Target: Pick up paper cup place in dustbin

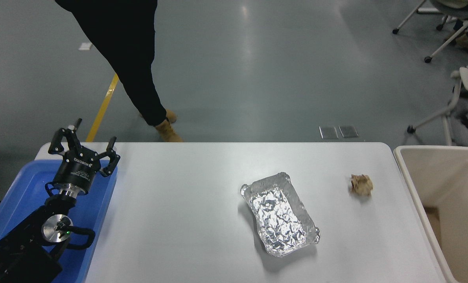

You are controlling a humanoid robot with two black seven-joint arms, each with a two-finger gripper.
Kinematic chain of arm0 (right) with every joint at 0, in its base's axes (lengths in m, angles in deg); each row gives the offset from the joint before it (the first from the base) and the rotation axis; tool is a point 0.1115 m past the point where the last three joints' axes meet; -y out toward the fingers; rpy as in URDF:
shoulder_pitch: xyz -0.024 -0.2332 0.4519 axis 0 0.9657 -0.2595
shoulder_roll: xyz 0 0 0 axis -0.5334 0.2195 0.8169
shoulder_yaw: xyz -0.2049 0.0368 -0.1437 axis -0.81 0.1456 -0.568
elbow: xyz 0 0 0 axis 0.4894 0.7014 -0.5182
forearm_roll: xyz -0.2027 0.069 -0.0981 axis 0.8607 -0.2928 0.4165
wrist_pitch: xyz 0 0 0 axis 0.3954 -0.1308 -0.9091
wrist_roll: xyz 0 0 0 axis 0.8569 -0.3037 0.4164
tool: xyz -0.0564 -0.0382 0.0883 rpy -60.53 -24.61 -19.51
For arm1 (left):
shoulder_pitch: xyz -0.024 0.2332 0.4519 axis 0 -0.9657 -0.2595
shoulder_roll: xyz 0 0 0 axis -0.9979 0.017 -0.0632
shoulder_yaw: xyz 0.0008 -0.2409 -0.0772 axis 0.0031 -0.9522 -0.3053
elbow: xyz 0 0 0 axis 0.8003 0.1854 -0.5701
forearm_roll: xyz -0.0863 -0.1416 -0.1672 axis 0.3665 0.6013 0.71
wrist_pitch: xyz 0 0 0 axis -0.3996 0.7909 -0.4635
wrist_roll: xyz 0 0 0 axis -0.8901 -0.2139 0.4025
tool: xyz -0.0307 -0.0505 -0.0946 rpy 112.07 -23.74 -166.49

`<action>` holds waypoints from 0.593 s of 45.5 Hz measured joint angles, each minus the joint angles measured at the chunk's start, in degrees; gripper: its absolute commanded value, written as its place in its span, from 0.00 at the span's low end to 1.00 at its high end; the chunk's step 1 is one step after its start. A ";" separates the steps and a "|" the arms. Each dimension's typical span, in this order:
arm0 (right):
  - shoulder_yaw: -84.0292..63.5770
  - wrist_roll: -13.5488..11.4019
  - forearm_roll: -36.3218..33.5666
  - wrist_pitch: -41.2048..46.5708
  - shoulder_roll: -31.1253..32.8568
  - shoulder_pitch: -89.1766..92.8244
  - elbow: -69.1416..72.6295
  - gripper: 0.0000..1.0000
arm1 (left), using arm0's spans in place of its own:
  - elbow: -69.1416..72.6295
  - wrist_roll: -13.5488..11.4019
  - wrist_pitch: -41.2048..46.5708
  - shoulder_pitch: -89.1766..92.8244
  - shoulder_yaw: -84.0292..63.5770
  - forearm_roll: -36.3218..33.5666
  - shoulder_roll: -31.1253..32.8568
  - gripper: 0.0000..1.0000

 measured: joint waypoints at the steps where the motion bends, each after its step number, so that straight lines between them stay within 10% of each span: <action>1: -0.23 -0.02 0.77 0.95 -0.26 -1.66 1.28 1.00 | 0.00 0.02 0.00 0.00 0.00 0.00 0.01 0.98; 27: -2.50 -0.45 13.00 23.98 -6.03 -35.59 39.09 1.00 | 0.06 -0.04 0.03 -0.03 0.00 0.02 -0.04 0.98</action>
